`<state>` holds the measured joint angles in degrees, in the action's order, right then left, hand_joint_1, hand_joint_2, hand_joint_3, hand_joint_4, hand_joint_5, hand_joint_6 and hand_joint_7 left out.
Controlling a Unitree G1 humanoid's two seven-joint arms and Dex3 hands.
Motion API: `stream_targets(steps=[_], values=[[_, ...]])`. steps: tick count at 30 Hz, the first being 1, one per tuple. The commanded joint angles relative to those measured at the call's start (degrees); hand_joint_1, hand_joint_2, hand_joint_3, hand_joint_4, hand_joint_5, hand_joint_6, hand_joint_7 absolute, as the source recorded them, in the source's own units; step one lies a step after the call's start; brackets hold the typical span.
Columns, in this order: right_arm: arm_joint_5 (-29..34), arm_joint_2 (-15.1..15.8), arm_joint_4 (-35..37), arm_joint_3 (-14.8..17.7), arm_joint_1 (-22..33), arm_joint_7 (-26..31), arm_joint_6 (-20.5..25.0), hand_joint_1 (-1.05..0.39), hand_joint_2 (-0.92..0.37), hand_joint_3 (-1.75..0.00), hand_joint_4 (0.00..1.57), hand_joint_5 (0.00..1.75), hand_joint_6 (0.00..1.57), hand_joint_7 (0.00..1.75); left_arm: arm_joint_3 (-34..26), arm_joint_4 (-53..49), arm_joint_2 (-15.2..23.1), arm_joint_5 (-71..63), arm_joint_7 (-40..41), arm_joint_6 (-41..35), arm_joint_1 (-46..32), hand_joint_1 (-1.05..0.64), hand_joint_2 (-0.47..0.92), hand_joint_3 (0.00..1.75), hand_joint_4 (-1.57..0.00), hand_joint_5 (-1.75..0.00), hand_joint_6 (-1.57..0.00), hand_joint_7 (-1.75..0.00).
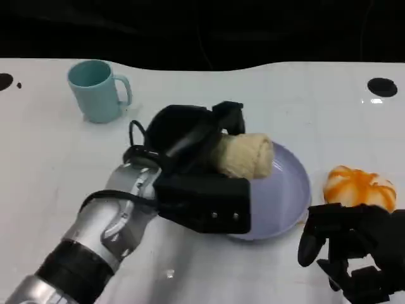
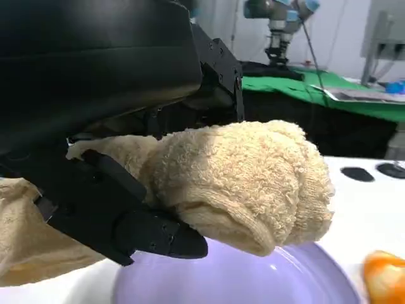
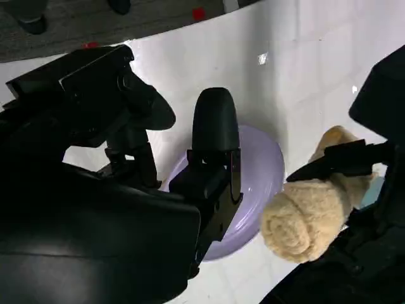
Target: Grasp the towel on the left side of the plate with the left hand and place it into the plate.
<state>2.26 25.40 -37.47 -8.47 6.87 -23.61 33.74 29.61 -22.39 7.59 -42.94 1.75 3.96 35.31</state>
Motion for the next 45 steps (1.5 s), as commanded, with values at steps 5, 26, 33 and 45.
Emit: stream_targets(steps=[5, 26, 33, 45], values=[[0.12, 0.67, -0.62, -0.18, 0.10, -0.20, -0.35, 0.02, -0.59, -1.06, 0.70, 1.70, 0.68, 1.43, 2.31, -3.25, -3.21, -1.26, -2.39, -2.75, 2.26, -0.25, 0.67, 0.56, -0.86, -1.75, -0.69, -1.25], [0.23, 1.08, -0.20, 0.13, -0.02, -0.51, -0.82, 0.01, -0.58, -1.07, 0.70, 1.69, 0.67, 1.44, 3.42, -2.88, -0.30, 0.10, -11.79, -2.20, 1.85, -0.58, 0.92, 0.13, -0.21, -0.24, -0.25, 0.00], [0.04, 0.89, -0.20, 0.25, 0.15, -0.39, -0.89, 0.02, -0.59, -1.06, 0.70, 1.70, 0.67, 1.44, 0.32, 2.03, 3.06, 2.58, -11.35, 1.03, -0.42, -0.58, 0.92, 0.08, -0.25, -0.31, -0.32, -0.03], [0.06, 0.71, -0.07, 0.16, -0.29, -0.26, -0.57, 0.03, -0.58, -1.07, 0.69, 1.70, 0.67, 1.45, -10.95, 20.67, 10.32, 17.45, -22.20, -0.72, -11.26, -0.41, 0.92, 0.22, -0.62, -0.73, -0.66, -0.13]])
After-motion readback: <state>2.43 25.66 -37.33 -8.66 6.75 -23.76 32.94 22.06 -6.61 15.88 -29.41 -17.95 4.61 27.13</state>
